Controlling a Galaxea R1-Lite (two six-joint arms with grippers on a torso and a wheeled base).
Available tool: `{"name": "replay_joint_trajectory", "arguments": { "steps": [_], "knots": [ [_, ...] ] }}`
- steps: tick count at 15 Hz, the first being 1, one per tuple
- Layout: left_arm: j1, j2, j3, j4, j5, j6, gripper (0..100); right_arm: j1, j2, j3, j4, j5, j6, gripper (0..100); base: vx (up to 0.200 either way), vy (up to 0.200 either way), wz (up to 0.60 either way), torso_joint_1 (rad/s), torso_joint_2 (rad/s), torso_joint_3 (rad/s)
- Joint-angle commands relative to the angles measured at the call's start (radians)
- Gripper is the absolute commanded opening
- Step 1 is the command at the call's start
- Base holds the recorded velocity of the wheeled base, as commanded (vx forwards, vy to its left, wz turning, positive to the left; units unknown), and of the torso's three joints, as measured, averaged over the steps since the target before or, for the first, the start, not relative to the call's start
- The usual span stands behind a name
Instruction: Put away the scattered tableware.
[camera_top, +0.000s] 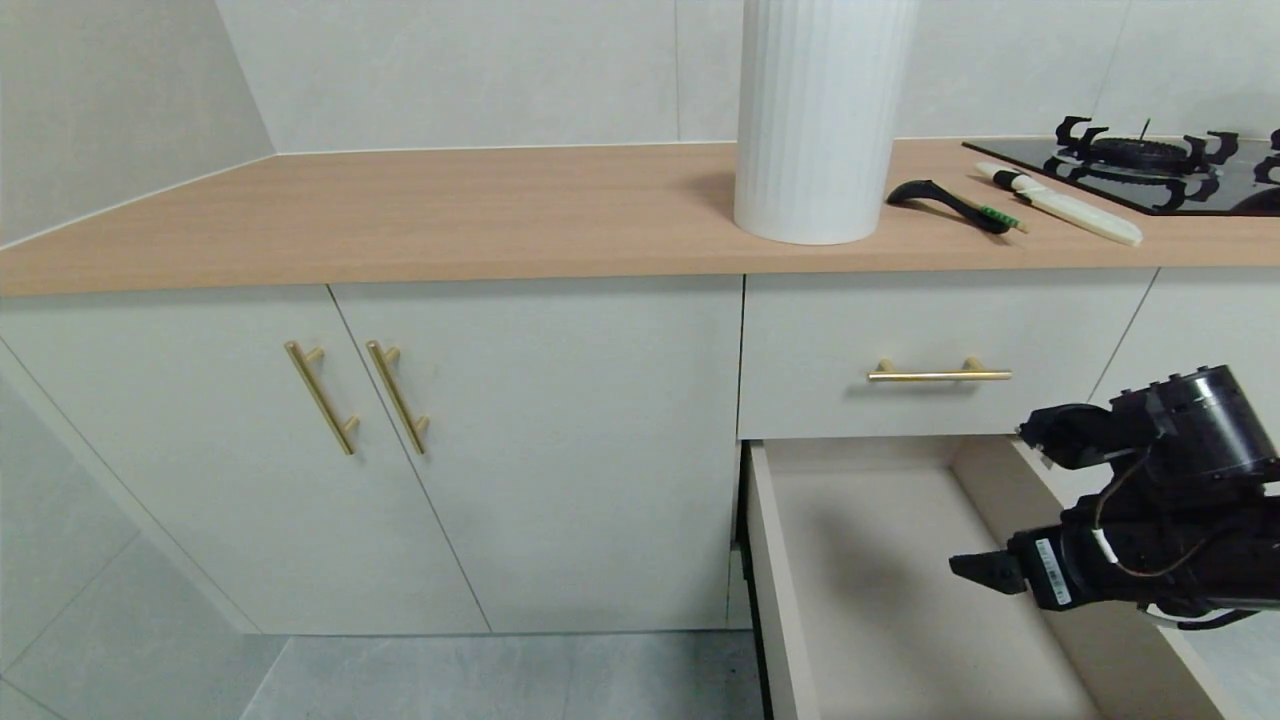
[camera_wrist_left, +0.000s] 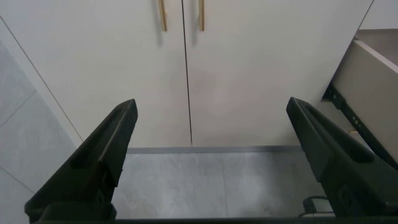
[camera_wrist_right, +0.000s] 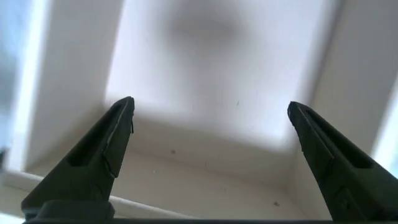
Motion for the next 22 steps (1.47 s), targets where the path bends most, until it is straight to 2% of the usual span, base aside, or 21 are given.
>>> {"name": "replay_joint_trajectory", "arguments": {
  "steps": [1, 7, 11, 22],
  "knots": [
    [0.000, 0.000, 0.000, 0.000, 0.000, 0.000, 100, -0.004, -0.094, -0.002, -0.005, 0.002, 0.000, 100, 0.000, 0.000, 0.00, 0.000, 0.00, 0.000],
    [0.000, 0.000, 0.000, 0.000, 0.000, 0.000, 100, -0.004, -0.175, 0.001, -0.041, -0.001, -0.007, 100, 0.000, 0.000, 0.00, 0.000, 0.00, 0.000],
    [0.000, 0.000, 0.000, 0.000, 0.000, 0.000, 100, -0.004, -0.179, 0.001, -0.049, -0.001, -0.007, 100, 0.000, 0.000, 0.00, 0.045, -0.21, -0.229],
    [0.000, 0.000, 0.000, 0.000, 0.000, 0.000, 100, -0.004, -0.175, 0.006, -0.049, -0.003, -0.007, 100, 0.000, 0.000, 0.00, 0.179, -0.49, -0.291]
  ]
}}
